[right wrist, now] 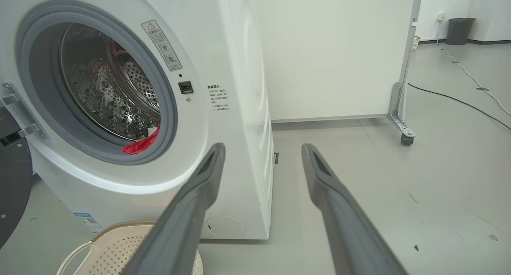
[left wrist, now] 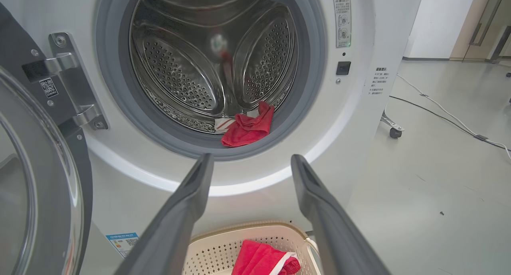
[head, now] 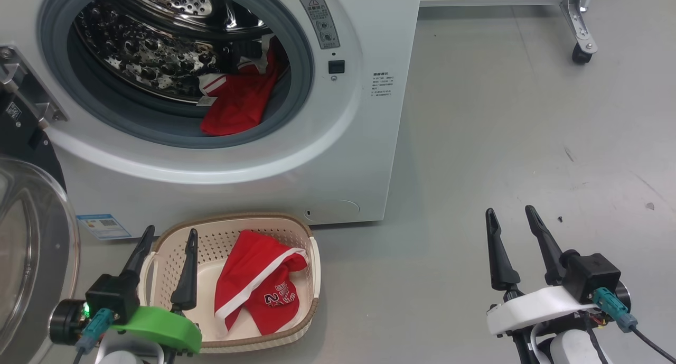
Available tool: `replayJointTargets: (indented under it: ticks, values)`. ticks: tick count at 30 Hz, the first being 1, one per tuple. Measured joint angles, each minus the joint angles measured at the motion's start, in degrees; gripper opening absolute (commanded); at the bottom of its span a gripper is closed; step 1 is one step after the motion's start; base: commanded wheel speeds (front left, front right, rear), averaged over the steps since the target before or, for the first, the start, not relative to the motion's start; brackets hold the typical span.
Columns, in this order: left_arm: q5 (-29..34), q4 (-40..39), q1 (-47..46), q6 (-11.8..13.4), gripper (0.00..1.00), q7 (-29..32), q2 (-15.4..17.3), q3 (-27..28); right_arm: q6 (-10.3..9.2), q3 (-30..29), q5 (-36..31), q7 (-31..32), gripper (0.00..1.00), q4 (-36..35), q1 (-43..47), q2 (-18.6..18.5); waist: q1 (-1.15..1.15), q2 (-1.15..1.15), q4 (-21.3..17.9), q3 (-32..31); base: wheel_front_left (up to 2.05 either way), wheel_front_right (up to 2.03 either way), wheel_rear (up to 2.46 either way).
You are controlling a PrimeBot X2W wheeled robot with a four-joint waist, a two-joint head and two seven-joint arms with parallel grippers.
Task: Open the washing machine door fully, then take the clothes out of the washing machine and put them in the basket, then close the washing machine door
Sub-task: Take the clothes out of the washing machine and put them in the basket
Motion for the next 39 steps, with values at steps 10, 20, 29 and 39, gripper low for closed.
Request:
replayJointTargets:
  ticks: [10, 20, 29, 39]
  values:
    - [0.36, -0.59, 0.36, 0.0, 1.0, 0.0, -0.03, 0.0, 0.26, 0.0, 0.0, 0.0, 1.0, -0.35, 0.01, 0.01, 0.0, 0.0, -0.05, 0.53, 0.0, 0.0, 0.0]
    - [0.42, -0.87, 0.6, 0.0, 1.0, 0.0, -0.05, -0.04, 0.26, 0.12, 0.1, 0.0, 1.0, -0.42, 0.01, 0.01, 0.0, 0.0, -0.08, 0.68, 0.0, 0.0, 0.0]
    - [0.58, -1.15, 0.67, 0.0, 1.0, 0.0, -0.07, -0.05, 0.25, 0.25, 0.18, 0.0, 1.0, -0.51, 0.01, 0.02, 0.0, 0.0, -0.11, 0.96, 0.0, 0.0, 0.0]
    - [0.57, -1.16, 0.77, 0.0, 1.0, 0.0, -0.08, 0.03, 0.24, 0.58, 0.19, 0.0, 1.0, -0.57, 0.01, 0.01, 0.0, 0.0, -0.14, 1.32, 0.0, 0.0, 0.0]
